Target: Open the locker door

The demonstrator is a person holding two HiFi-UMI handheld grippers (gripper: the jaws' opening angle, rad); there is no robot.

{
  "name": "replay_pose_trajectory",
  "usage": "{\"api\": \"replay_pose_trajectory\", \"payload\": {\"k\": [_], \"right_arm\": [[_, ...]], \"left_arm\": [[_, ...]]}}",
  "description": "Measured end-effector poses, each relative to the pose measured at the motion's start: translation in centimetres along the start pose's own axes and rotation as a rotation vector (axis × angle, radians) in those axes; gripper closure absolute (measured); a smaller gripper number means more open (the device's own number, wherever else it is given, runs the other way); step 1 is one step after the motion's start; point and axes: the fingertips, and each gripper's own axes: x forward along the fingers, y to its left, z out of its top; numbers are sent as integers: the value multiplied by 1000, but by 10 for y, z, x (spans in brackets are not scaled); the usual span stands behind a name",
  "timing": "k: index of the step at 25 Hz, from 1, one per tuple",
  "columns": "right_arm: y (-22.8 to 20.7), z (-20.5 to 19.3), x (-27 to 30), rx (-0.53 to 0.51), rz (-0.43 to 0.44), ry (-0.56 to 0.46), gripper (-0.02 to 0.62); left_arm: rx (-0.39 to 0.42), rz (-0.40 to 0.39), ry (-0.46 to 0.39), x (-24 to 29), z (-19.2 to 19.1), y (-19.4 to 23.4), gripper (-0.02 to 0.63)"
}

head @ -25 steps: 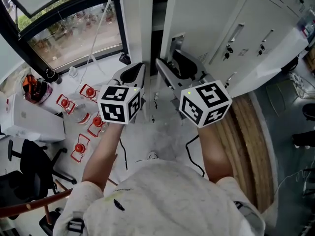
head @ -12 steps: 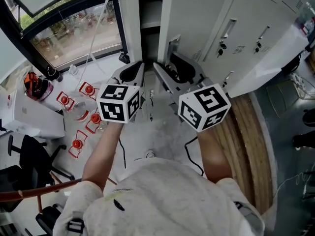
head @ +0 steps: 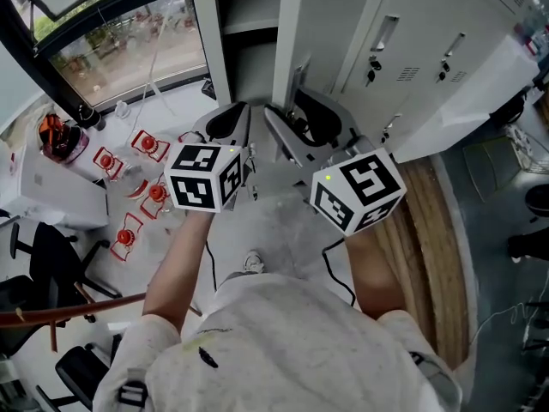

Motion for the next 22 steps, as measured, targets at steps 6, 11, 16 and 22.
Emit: {"api": "replay_pose_trajectory", "payload": {"k": [6, 11, 16, 22], "right_arm": [[-6, 1, -22, -2, -5, -8, 425], [-11, 1, -34, -3, -14, -19, 433], [-16, 1, -44, 5, -31, -18, 434], [-22, -2, -53, -2, -88, -5, 434]], "left_arm": [[4, 6, 5, -2, -2, -22, 600], [15, 8, 5, -3, -1, -35, 600], [28, -3, 12, -1, -1, -46, 600], [42, -32, 16, 5, 2, -57, 600]]}}
